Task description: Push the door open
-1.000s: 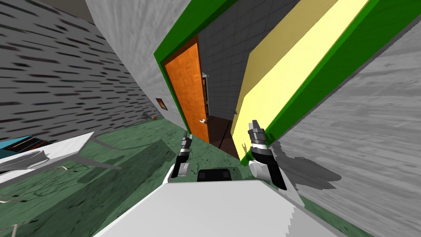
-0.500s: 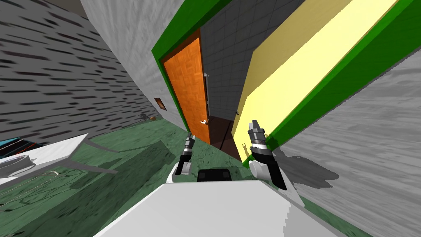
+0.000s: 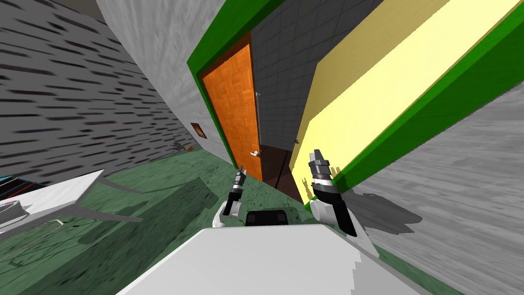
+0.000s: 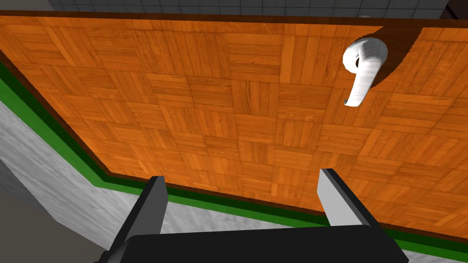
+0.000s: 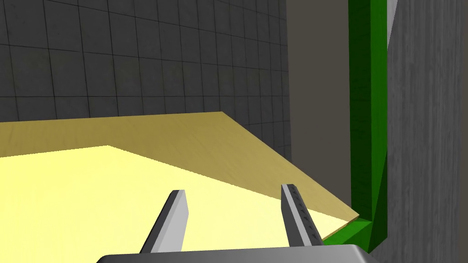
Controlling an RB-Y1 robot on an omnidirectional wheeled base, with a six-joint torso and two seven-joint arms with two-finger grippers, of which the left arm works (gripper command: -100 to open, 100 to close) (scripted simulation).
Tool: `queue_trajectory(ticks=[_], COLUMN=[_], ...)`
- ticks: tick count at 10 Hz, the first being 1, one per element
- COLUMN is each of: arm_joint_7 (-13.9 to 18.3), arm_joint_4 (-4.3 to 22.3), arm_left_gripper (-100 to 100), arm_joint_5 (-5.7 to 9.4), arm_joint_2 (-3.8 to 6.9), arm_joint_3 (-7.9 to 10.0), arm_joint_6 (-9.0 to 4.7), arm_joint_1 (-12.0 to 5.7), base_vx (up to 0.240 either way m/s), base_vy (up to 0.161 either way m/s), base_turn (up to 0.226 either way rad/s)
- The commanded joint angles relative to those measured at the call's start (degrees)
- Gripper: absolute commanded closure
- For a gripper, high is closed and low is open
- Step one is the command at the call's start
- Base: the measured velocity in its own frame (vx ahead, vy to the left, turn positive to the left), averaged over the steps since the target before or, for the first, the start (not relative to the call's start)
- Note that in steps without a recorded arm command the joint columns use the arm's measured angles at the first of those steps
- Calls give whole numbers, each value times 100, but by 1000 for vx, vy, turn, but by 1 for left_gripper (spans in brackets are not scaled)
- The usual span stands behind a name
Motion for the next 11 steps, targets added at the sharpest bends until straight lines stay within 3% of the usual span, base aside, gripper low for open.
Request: queue_trajectory(ticks=[1,11], arm_joint_7=[32,98], arm_joint_4=[215,1884], arm_left_gripper=[-100,-100], arm_joint_5=[-29,-234], arm_joint_2=[38,21], arm_joint_3=[-68,-468], arm_joint_6=[-49,-463], arm_joint_1=[-89,-852], base_vx=[94,95], base_vy=[89,80], base_turn=[-21,-22])
